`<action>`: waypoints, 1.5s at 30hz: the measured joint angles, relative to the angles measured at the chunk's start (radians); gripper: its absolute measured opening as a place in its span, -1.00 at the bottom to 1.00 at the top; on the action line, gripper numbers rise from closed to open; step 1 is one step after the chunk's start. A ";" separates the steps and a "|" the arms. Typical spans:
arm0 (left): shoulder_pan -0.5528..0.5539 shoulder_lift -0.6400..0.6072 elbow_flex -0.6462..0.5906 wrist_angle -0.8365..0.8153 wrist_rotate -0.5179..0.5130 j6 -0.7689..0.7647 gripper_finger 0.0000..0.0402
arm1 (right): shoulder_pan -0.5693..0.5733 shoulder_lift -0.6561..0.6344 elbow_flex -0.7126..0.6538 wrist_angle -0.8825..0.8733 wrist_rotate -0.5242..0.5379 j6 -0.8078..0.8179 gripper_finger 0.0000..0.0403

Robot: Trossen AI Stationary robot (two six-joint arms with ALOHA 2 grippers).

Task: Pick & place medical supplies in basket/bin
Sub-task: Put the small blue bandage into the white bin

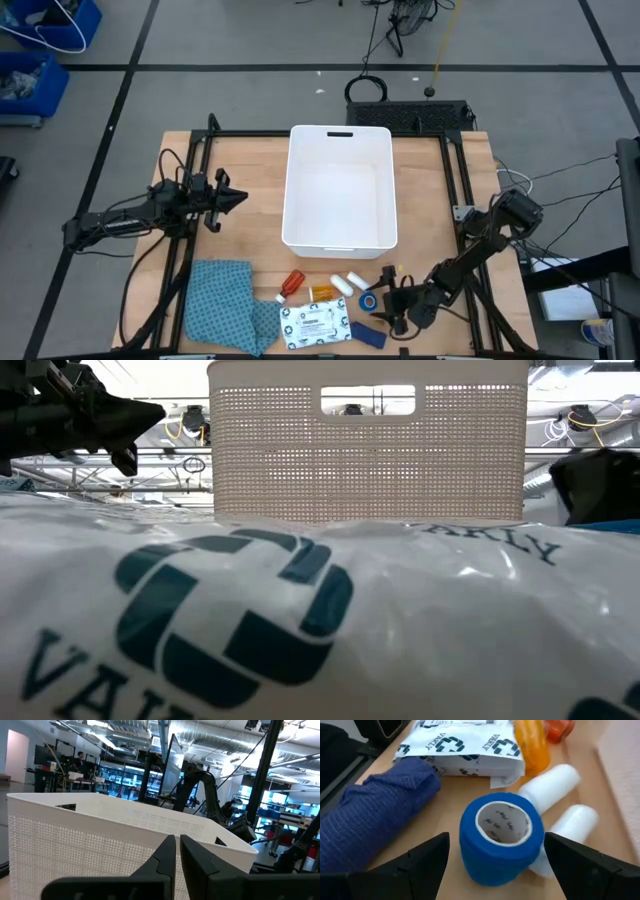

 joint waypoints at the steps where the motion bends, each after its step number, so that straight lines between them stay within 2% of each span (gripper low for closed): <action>1: 0.000 0.000 0.000 0.000 0.000 0.000 -0.86 | -0.003 0.003 0.000 0.009 -0.006 0.000 0.58; 12: 0.000 0.000 0.000 0.000 0.000 0.002 -0.86 | -0.008 0.005 0.000 0.042 -0.024 -0.014 0.53; 27: 0.000 0.000 0.000 0.000 0.000 0.002 -0.86 | -0.023 0.005 0.000 0.075 -0.025 -0.061 -0.24; 33: 0.000 0.000 0.000 0.000 0.000 0.002 -0.86 | -0.024 -0.039 0.000 0.067 -0.026 -0.085 -0.20; 45: 0.000 0.000 0.000 0.000 0.000 0.003 -0.86 | -0.024 -0.289 0.000 -0.041 -0.026 -0.170 -0.22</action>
